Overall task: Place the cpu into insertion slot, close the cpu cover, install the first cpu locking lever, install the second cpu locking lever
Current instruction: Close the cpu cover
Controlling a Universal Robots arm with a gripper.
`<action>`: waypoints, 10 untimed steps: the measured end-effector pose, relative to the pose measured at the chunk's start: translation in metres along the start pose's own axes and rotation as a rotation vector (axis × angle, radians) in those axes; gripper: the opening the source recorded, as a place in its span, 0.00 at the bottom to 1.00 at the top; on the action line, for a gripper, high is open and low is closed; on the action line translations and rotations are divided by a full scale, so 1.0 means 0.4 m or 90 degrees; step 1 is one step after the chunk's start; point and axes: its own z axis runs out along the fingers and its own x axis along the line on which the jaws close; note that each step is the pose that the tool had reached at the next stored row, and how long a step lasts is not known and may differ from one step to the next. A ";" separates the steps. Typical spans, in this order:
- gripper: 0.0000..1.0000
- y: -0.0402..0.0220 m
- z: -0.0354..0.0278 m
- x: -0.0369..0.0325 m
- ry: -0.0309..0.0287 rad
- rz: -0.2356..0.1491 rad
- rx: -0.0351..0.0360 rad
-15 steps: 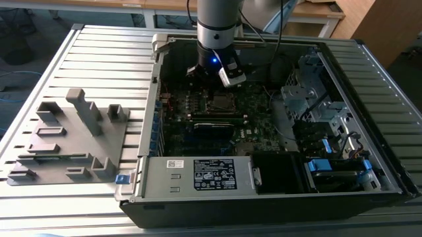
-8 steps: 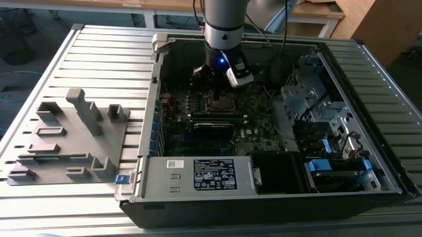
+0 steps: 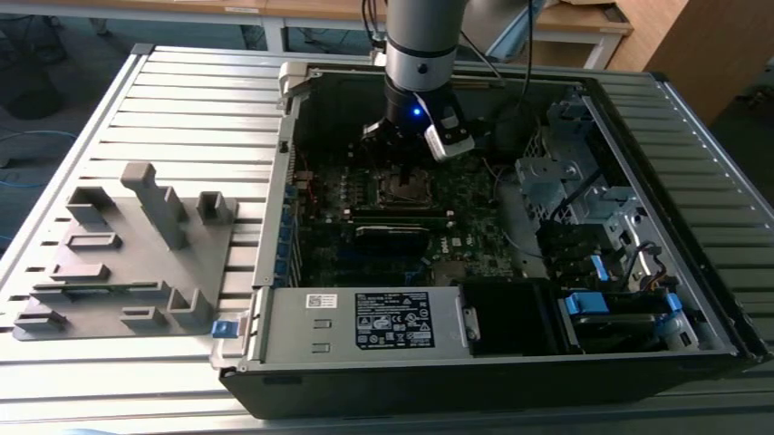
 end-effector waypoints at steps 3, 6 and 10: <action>0.11 0.000 -0.004 0.000 0.0001 0.000 0.0001; 0.11 0.000 -0.007 0.000 -0.0001 0.000 -0.0002; 0.11 0.001 -0.007 -0.006 0.0000 0.000 0.0000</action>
